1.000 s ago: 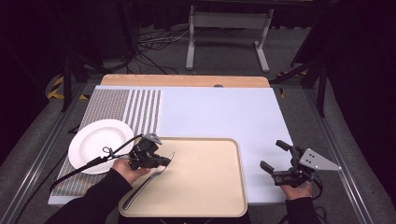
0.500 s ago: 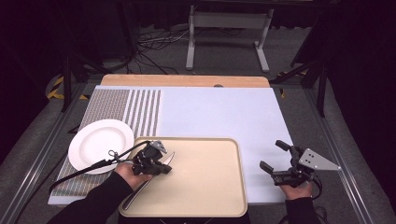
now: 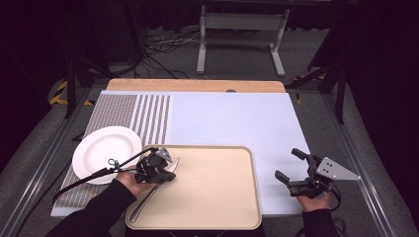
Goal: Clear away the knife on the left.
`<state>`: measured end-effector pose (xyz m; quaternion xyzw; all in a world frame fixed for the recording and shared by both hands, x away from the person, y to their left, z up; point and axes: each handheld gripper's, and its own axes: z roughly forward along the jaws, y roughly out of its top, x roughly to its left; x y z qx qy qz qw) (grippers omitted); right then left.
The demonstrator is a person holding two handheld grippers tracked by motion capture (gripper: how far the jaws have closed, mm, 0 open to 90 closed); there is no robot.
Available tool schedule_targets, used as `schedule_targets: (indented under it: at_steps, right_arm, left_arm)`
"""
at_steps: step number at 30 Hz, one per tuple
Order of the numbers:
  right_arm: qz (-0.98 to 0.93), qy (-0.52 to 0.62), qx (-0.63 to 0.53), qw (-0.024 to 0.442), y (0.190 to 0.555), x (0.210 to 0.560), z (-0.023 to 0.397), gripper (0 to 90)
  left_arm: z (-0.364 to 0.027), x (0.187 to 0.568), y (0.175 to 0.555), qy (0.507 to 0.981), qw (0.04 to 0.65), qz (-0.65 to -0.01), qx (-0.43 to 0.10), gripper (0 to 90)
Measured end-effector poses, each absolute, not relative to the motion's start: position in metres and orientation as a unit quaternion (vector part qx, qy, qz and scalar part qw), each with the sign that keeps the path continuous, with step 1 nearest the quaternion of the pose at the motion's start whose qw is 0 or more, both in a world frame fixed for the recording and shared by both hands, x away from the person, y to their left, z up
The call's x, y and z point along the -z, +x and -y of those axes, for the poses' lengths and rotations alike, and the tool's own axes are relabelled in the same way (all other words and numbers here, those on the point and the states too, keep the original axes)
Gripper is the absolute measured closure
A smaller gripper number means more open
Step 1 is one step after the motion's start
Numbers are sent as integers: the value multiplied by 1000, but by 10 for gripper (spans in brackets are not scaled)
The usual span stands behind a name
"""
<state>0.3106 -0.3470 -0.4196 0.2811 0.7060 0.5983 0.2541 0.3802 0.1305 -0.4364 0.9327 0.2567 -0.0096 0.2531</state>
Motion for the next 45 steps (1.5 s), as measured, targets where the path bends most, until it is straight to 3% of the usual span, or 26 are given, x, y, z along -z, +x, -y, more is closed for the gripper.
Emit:
schedule_targets:
  at_steps: [45]
  right_arm:
    - [-706, 284, -597, 254, 311, 420, 347, 15]
  left_arm:
    - [-162, 428, 384, 937, 206, -277, -53, 900]
